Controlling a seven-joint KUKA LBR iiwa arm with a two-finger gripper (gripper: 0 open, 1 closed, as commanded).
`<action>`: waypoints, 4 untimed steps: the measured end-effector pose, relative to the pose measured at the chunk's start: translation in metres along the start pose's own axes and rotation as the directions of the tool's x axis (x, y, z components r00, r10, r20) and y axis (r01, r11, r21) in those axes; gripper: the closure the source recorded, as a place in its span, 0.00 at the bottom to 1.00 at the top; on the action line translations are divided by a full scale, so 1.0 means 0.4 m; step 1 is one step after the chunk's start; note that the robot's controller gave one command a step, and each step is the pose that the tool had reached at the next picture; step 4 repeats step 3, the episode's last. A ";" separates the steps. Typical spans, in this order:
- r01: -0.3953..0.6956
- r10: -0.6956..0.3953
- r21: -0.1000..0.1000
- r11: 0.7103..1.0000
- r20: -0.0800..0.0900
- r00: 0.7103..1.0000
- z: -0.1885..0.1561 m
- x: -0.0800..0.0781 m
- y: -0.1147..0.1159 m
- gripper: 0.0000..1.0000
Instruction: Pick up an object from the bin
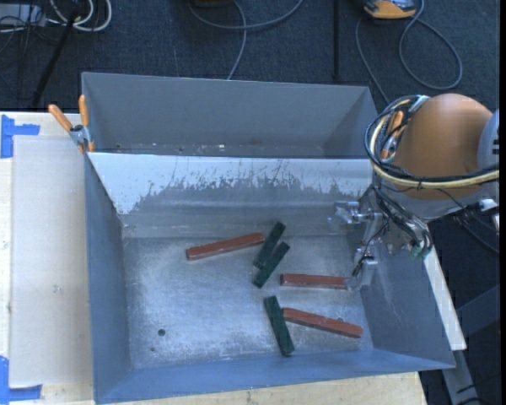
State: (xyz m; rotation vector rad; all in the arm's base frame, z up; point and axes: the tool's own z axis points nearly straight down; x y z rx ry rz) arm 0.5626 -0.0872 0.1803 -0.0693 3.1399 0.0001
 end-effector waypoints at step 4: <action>0.026 -0.026 0.003 1.000 0.010 1.000 -0.104 -0.084 -0.061 1.00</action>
Offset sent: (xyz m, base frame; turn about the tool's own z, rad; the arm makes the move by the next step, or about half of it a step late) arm 0.0154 0.0017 -0.1098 0.0311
